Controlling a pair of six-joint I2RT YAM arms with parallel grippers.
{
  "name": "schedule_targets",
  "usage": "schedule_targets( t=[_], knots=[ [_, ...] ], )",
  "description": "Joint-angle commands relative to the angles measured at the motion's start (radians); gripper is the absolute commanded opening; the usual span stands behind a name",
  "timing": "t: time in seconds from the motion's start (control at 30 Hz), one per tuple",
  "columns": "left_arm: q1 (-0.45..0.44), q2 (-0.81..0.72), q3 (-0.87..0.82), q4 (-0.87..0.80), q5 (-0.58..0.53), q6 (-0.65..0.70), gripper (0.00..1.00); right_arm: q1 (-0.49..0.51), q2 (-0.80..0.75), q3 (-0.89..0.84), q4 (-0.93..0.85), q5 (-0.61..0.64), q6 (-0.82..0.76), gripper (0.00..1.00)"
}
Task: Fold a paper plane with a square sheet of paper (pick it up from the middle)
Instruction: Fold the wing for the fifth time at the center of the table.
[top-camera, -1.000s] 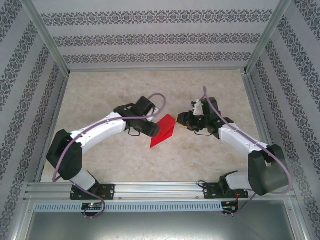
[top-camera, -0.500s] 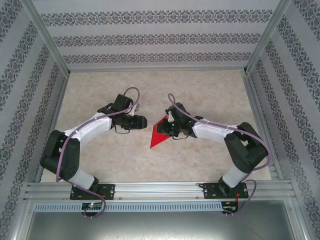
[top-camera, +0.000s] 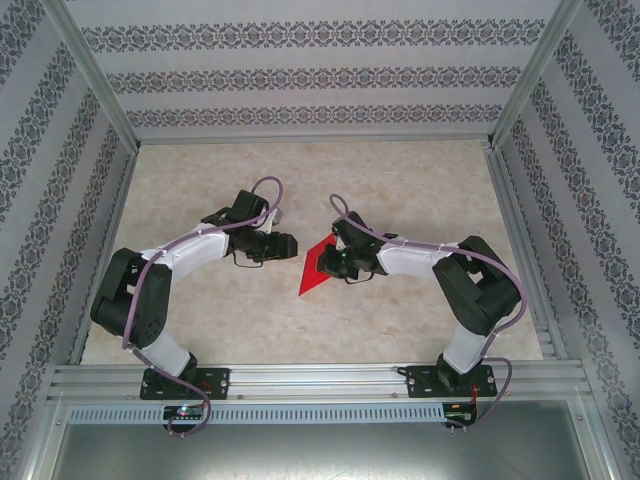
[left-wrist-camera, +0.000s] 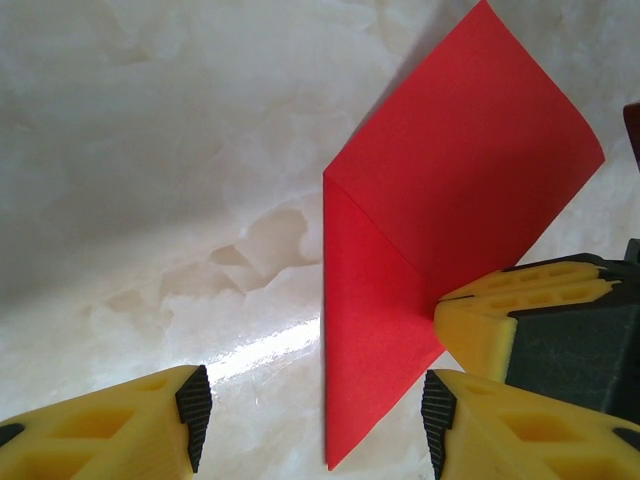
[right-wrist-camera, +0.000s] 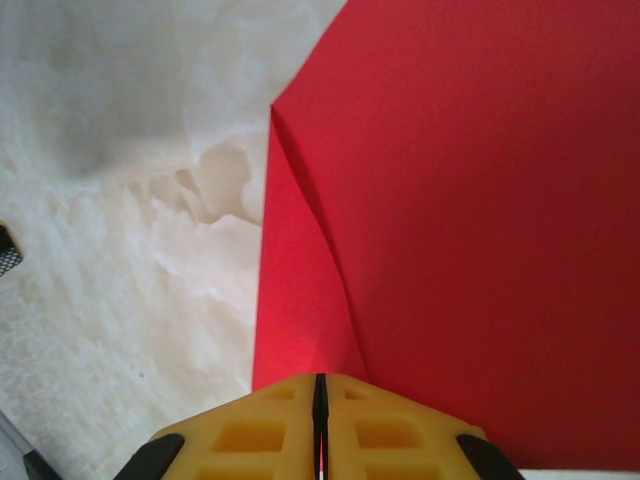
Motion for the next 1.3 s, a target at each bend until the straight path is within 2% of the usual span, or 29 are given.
schedule_targets(
  t=[0.0,0.27,0.57,0.77,1.03,1.27],
  knots=[
    [0.01,0.006,0.006,0.012,0.021,0.004,0.61,0.0,0.014,-0.014,-0.031,0.033,-0.029,0.1],
    [0.008,0.026,-0.002,0.037,0.053,-0.019,0.6,-0.011,0.027,-0.056,0.017,0.005,-0.036,0.08],
    [-0.022,0.069,-0.019,0.145,0.084,-0.095,0.57,-0.024,0.024,-0.151,0.185,-0.034,-0.005,0.07],
    [-0.051,0.119,-0.031,0.22,0.079,-0.151,0.51,-0.035,0.014,-0.191,0.276,-0.063,0.014,0.06],
    [-0.079,0.188,-0.022,0.301,0.086,-0.199,0.41,-0.052,-0.001,-0.212,0.286,-0.07,0.011,0.05],
    [-0.092,0.222,-0.003,0.352,0.126,-0.233,0.38,-0.057,0.001,-0.222,0.296,-0.078,0.009,0.05]
  ],
)
